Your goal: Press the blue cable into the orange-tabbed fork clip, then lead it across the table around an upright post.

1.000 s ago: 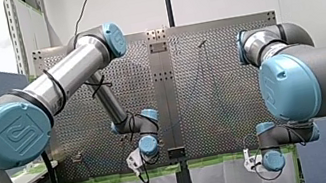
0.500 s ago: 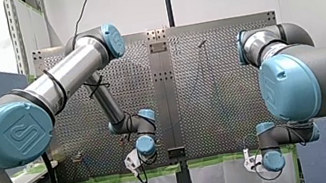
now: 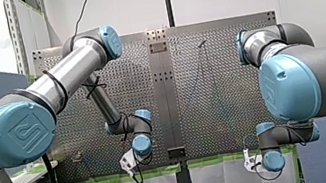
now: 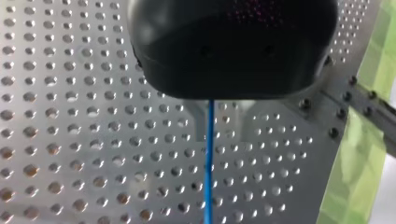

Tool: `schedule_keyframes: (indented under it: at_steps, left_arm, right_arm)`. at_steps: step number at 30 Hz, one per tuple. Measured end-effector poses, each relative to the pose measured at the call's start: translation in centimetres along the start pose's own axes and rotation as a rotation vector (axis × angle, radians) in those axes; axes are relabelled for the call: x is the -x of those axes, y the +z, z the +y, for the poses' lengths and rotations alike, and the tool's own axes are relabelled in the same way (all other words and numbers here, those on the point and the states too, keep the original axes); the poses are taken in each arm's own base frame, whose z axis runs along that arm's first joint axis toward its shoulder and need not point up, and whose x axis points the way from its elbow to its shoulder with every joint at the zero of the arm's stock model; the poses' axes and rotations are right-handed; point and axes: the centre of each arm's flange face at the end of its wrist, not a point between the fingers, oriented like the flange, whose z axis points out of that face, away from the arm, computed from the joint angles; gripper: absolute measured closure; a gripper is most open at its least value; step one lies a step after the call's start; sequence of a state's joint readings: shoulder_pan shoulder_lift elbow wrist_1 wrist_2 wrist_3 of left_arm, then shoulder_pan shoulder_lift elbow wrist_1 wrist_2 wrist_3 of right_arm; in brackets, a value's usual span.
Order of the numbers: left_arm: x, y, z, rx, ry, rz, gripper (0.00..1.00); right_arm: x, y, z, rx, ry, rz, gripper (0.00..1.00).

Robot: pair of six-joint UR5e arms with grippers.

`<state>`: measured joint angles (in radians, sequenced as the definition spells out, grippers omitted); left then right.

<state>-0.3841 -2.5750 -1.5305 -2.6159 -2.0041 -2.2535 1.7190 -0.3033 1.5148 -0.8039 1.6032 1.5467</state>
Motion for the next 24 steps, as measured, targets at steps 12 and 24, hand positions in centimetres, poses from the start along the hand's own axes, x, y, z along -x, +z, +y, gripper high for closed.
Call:
schedule_keyframes:
  at_steps: [12,24]
  left_arm:
    - [0.9,0.4,1.4,0.064,0.006,-0.003,0.94]
    - [0.9,-0.1,2.3,0.116,0.038,0.030,0.94]
  right_arm:
    - [0.0,0.0,0.0,0.000,0.000,0.000,1.00]
    - [-0.2,0.3,0.5,0.007,0.004,0.004,1.00]
